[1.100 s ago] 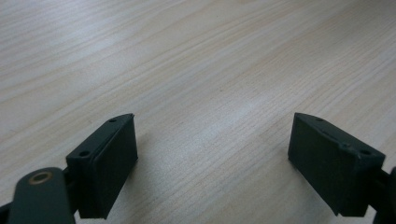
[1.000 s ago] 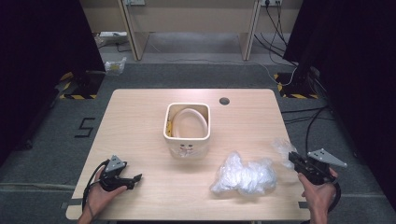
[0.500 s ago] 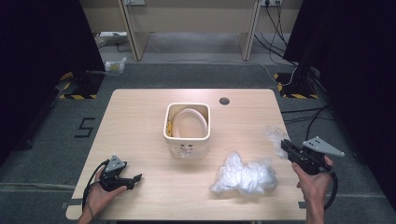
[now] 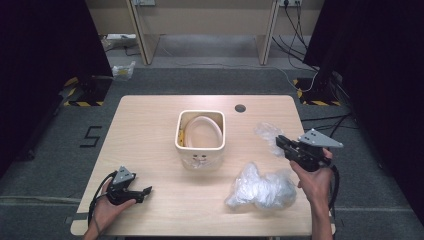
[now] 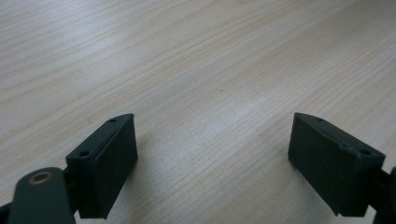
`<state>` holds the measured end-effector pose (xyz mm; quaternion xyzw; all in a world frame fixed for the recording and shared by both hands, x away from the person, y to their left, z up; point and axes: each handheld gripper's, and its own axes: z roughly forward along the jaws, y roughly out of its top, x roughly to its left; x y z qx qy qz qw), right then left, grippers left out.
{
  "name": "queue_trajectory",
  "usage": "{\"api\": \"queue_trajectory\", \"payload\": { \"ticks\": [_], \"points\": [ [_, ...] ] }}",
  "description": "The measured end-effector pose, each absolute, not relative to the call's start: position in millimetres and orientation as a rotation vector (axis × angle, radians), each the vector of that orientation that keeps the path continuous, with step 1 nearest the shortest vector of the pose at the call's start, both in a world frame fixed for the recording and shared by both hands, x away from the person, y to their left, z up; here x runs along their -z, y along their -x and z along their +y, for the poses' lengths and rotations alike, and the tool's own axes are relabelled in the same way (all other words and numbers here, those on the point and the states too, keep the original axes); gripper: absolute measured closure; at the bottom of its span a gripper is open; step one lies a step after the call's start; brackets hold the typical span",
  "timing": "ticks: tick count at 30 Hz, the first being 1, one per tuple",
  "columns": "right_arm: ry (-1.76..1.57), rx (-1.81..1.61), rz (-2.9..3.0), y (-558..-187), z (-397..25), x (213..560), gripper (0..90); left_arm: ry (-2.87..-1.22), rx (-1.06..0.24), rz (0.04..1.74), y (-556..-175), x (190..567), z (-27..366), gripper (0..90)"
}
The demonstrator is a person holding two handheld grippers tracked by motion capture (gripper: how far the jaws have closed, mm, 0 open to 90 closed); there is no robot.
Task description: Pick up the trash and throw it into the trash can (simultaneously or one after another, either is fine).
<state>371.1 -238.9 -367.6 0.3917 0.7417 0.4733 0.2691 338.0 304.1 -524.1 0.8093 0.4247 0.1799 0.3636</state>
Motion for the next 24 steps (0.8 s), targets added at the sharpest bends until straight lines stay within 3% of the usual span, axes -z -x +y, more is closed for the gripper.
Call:
{"api": "queue_trajectory", "payload": {
  "ticks": [24],
  "points": [
    [-0.838, -1.317, 2.177, -414.2, -141.4, 338.9, 83.2, -2.084, -0.463, 1.093, -337.9, 524.0, 304.1, 14.6]
  ]
}}
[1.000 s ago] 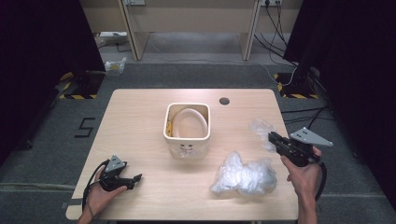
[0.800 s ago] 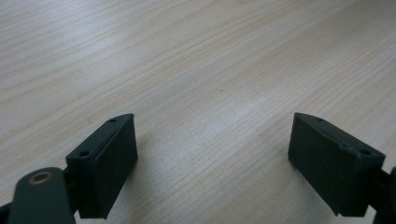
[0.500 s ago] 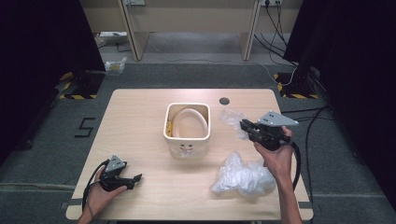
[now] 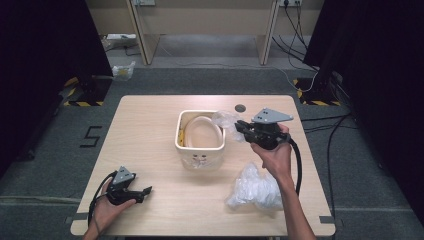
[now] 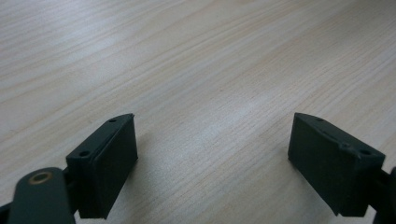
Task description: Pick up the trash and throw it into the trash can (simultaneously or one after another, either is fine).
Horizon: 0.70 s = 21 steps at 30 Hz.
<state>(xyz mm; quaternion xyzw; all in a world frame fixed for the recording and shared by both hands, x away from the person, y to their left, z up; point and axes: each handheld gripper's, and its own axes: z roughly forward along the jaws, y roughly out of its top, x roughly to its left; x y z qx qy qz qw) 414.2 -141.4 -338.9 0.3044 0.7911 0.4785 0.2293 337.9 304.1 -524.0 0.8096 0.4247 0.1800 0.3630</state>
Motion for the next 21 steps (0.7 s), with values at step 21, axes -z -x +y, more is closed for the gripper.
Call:
{"api": "queue_trajectory", "payload": {
  "ticks": [21],
  "points": [
    [-0.777, -1.311, 2.294, -437.5, -87.0, 349.3, 83.0, -2.084, -0.463, 1.092, -338.0, 524.1, 304.1, 14.6]
  ]
}}
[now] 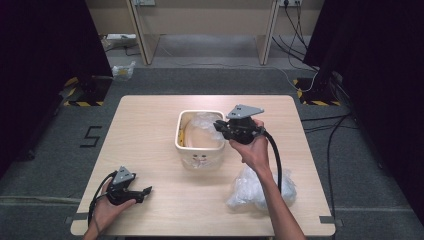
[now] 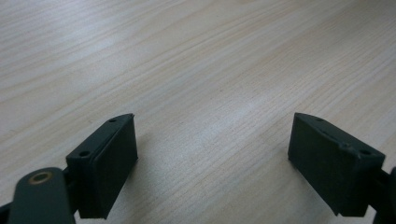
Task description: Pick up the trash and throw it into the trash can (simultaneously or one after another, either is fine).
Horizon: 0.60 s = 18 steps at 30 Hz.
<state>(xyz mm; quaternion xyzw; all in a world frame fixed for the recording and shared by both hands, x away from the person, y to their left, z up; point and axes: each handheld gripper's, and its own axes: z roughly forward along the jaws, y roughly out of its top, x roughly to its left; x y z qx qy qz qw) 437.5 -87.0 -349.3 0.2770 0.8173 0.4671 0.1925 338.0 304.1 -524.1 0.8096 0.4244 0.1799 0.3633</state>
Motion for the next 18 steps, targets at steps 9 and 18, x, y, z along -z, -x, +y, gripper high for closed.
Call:
{"api": "queue_trajectory", "payload": {
  "ticks": [9, 18],
  "points": [
    [-0.783, -1.310, 2.348, -449.3, -63.9, 360.7, 82.7, -2.086, -0.463, 1.091, -338.0, 524.0, 304.2, 14.6],
    [-0.792, -1.310, 2.391, -456.1, -49.1, 372.3, 71.5, -2.084, -0.461, 1.095, -337.8, 524.1, 304.0, 14.6]
  ]
}}
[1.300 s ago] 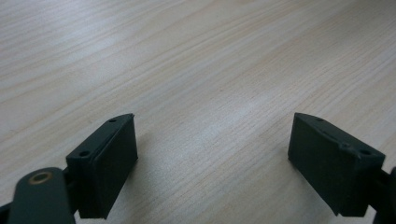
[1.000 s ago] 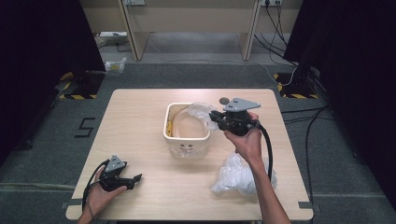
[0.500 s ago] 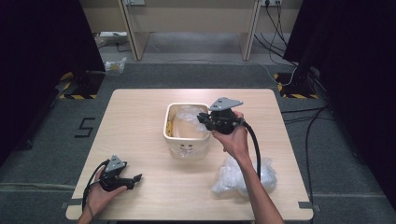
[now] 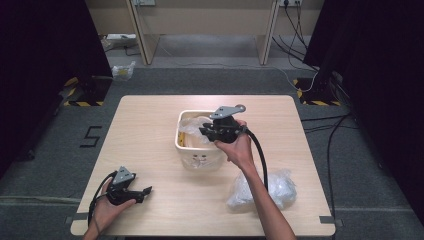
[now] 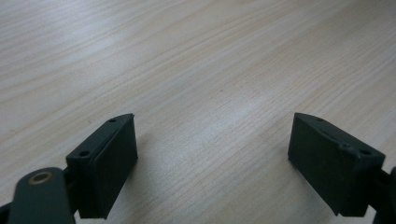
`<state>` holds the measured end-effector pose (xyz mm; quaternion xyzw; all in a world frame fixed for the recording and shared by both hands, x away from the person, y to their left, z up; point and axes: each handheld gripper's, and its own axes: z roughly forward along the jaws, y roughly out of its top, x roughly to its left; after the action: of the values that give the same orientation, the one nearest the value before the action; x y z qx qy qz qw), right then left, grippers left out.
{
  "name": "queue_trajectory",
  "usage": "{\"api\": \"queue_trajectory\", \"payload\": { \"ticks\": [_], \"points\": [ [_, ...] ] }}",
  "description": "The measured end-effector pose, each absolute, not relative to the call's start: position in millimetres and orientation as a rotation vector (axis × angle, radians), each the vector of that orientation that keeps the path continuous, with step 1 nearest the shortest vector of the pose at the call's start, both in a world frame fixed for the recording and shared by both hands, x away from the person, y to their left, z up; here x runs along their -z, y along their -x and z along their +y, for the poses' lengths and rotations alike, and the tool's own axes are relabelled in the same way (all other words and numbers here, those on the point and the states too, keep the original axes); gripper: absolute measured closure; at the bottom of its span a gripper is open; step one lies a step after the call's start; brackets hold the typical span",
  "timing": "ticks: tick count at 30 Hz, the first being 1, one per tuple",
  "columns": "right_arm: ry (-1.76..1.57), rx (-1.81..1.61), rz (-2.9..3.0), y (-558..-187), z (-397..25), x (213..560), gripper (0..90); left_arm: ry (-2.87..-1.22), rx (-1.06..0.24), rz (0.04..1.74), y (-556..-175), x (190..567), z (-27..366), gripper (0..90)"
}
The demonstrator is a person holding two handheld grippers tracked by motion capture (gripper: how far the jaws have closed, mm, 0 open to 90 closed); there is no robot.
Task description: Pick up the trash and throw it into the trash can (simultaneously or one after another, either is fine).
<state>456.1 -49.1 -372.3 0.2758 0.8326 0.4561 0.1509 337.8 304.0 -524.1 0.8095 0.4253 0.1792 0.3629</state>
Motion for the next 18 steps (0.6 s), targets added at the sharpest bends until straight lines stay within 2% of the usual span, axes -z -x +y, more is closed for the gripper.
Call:
{"api": "queue_trajectory", "payload": {
  "ticks": [5, 18],
  "points": [
    [-0.833, -1.334, 2.370, -457.6, -49.7, 371.9, 55.6, -2.083, -0.464, 1.094, -337.9, 524.1, 304.1, 14.6],
    [-0.874, -1.342, 2.322, -451.3, -69.3, 361.4, 49.0, -2.083, -0.463, 1.093, -337.9, 524.1, 304.1, 14.6]
  ]
}}
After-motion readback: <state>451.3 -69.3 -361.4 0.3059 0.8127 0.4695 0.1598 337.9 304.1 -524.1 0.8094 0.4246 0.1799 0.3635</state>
